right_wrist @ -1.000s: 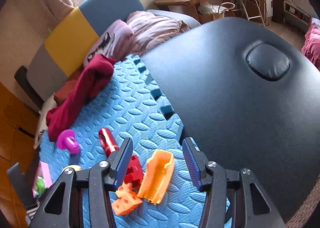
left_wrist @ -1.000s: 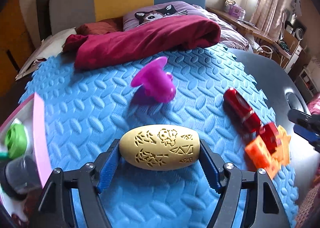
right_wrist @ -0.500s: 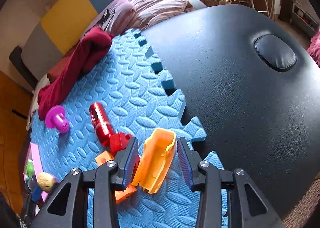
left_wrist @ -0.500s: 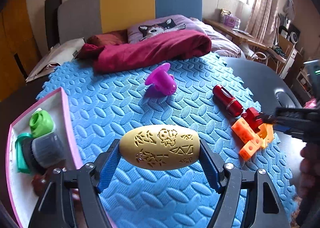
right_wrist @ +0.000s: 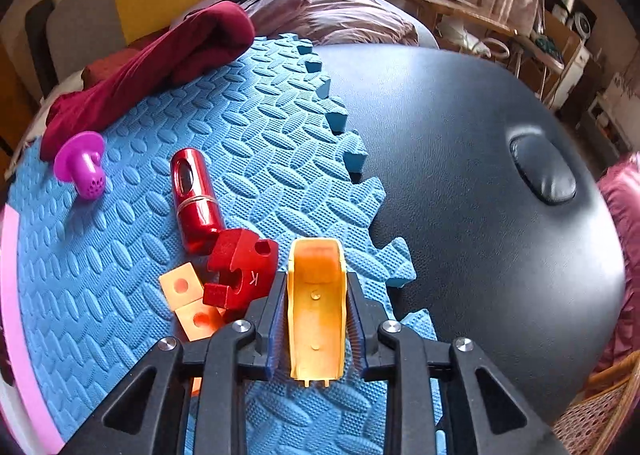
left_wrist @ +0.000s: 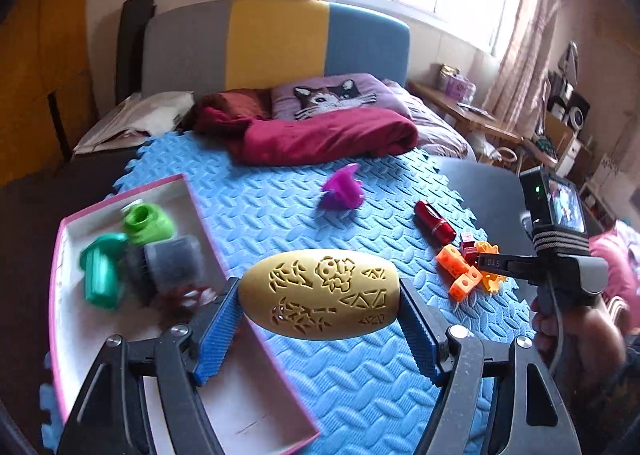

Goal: Organize rigid objects
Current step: 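Drop the yellow egg in the tray with left gripper while right gripper holds the orange shell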

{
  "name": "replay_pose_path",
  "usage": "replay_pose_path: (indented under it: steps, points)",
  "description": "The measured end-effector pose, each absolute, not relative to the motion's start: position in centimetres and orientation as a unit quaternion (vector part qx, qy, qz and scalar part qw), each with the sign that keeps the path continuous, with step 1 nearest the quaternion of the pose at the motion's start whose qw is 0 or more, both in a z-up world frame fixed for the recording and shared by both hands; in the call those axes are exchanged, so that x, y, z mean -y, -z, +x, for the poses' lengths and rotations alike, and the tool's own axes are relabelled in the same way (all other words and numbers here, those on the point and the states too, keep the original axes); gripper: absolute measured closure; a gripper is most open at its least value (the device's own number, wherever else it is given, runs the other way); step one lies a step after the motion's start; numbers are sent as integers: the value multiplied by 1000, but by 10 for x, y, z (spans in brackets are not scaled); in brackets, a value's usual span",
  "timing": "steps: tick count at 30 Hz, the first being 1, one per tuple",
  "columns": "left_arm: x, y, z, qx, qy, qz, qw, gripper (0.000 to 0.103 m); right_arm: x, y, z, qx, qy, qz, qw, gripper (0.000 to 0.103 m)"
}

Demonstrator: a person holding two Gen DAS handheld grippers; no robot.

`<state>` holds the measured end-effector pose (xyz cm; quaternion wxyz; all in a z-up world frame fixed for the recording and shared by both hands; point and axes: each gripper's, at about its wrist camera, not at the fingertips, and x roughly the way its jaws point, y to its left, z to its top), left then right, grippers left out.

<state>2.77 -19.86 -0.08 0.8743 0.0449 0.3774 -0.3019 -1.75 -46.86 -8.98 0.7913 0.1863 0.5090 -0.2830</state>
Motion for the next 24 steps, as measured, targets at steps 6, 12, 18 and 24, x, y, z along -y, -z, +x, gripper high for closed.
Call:
replay_pose_path:
  steps: [6, 12, 18, 24]
  points:
    - [143, -5, 35, -383, 260, 3, 886, 27, 460, 87, -15, -510, 285, 152, 797, 77]
    - [84, 6, 48, -398, 191, -19, 897, 27, 457, 87, -14, -510, 286, 137, 800, 77]
    - [61, 33, 56, -430, 152, -24, 889, 27, 453, 86, -14, -511, 287, 122, 801, 77]
    - [65, 44, 68, -445, 147, -27, 883, 27, 449, 86, -13, -512, 289, 102, 803, 77]
